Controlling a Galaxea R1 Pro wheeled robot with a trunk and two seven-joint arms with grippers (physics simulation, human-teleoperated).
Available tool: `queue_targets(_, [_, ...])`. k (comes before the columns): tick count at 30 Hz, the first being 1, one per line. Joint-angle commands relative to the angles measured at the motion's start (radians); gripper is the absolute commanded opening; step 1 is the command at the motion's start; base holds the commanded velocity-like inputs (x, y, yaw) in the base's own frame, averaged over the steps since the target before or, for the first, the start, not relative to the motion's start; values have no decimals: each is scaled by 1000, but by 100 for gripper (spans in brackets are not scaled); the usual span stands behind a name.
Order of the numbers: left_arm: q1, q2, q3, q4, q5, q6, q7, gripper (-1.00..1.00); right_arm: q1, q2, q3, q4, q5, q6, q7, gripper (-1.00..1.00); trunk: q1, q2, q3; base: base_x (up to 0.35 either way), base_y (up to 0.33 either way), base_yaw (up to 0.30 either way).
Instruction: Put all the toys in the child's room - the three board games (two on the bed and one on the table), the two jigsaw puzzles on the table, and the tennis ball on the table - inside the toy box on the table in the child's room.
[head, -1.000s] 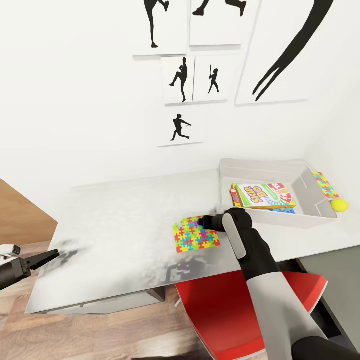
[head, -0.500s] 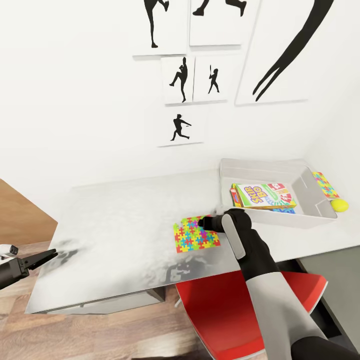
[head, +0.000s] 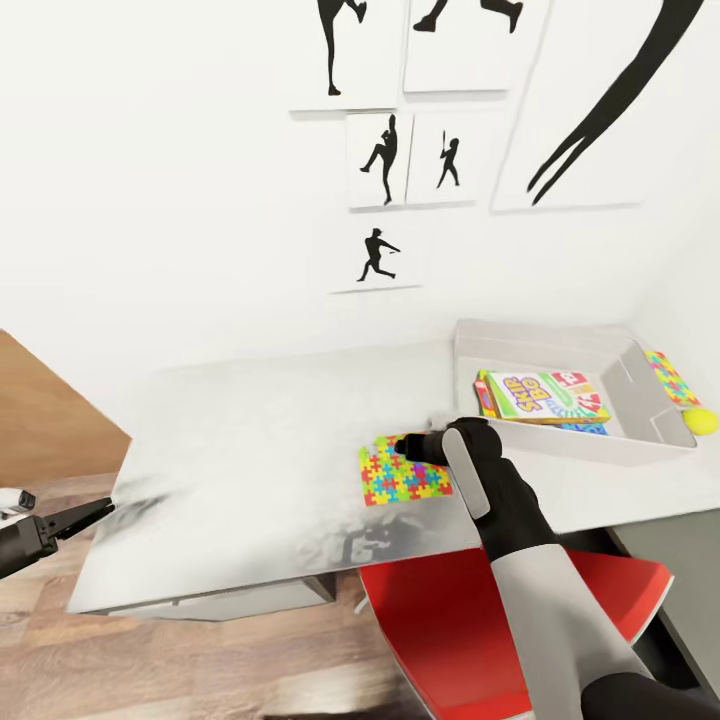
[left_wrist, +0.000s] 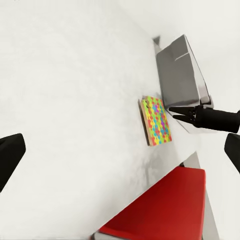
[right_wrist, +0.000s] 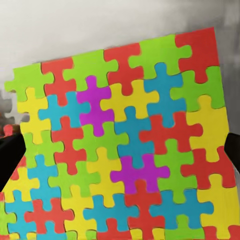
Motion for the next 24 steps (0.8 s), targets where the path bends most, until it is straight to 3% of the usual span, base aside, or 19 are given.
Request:
queue_targets(1, [-1,0,0,0,-2,11,-5,100,-1,0,1,-1,-11,3,-10,100,1,-2,-2,0,0,215])
queue_targets(8, [-1,0,0,0,-2,11,-5,100,-1,0,2,-1,-11,3,-10,100,1,-2,-2,0,0,121])
queue_targets(24, [-1,-1,0,0,-2,11,-5,100,-1,-1,2,0,-10,2,-10,100,1,-2,-2,0,0,11])
